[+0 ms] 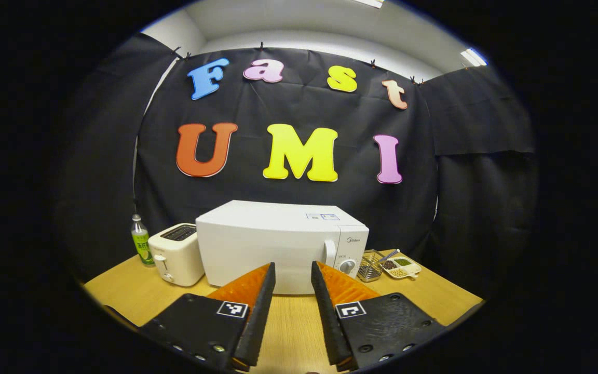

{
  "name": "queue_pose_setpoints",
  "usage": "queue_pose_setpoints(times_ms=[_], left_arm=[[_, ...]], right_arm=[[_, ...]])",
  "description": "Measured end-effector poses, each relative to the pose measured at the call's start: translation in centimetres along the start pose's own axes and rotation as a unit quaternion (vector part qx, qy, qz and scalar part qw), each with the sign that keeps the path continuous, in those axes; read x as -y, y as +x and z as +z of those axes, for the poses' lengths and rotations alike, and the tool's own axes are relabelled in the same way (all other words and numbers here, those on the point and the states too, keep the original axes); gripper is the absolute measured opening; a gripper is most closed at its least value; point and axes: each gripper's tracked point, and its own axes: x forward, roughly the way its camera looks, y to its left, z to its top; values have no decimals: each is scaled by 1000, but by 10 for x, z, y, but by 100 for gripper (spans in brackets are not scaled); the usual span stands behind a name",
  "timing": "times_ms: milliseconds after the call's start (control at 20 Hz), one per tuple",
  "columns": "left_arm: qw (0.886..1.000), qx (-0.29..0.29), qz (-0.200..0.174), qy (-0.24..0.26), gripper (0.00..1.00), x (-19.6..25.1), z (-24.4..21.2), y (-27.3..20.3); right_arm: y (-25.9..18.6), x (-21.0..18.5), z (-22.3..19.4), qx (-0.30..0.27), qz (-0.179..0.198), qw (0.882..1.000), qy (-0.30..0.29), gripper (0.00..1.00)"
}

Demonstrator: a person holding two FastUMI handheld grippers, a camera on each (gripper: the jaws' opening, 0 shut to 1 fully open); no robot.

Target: Open the microwave oven with the left hand, put the food in, and close the microwave oven.

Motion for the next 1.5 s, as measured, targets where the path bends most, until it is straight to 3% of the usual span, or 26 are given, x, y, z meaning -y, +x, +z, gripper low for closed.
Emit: queue_pose_setpoints(times_ms=[50,100,150,200,250,300,350,450,500,700,750,800,850,950,1200,1400,1450,1500], left_arm=[[1000,6,-5,1,47,2,8,-17],[1000,13,-7,1,77,2,14,-34],[1000,21,-3,1,96,-1,22,-50],[1000,27,4,3,95,-5,29,-65],[999,31,7,5,95,-7,35,-82],[999,36,10,4,95,-9,42,-99],[999,38,13,3,95,-10,46,-116],[998,60,28,13,94,-15,65,-151],[997,72,38,19,94,-19,70,-167],[994,97,35,19,93,-10,78,-211],[993,109,38,21,93,-13,84,-221],[991,125,46,27,93,-17,92,-230],[987,145,52,34,93,-20,100,-237],[982,167,67,50,93,-27,109,-247],[988,141,44,55,93,-16,91,-246],[989,124,50,62,93,-19,87,-242],[989,121,55,64,93,-21,86,-242],[989,117,60,64,94,-23,85,-241]], right_arm=[[-4,-3,3,3,-1,1000,-2,100],[-8,-5,5,5,-1,1000,-4,90],[-12,-10,8,8,1,1000,-6,90],[-15,-14,10,12,2,1000,-8,100],[-19,-20,12,14,4,1000,-11,90],[-22,-24,14,17,7,1000,-14,91],[-25,-28,19,23,9,1000,-14,100],[-32,-39,30,35,13,999,-16,100],[-36,-42,33,41,15,999,-18,91],[-48,-51,47,65,11,997,-30,90],[-50,-54,48,68,10,997,-37,100],[-51,-55,51,75,7,996,-44,91],[-52,-56,55,83,1,995,-50,100],[-54,-63,62,98,0,993,-60,100],[-52,-74,54,93,5,993,-68,100],[-53,-72,55,92,3,993,-68,100],[-54,-71,56,95,0,993,-69,91],[-54,-69,57,96,-3,993,-70,100]])
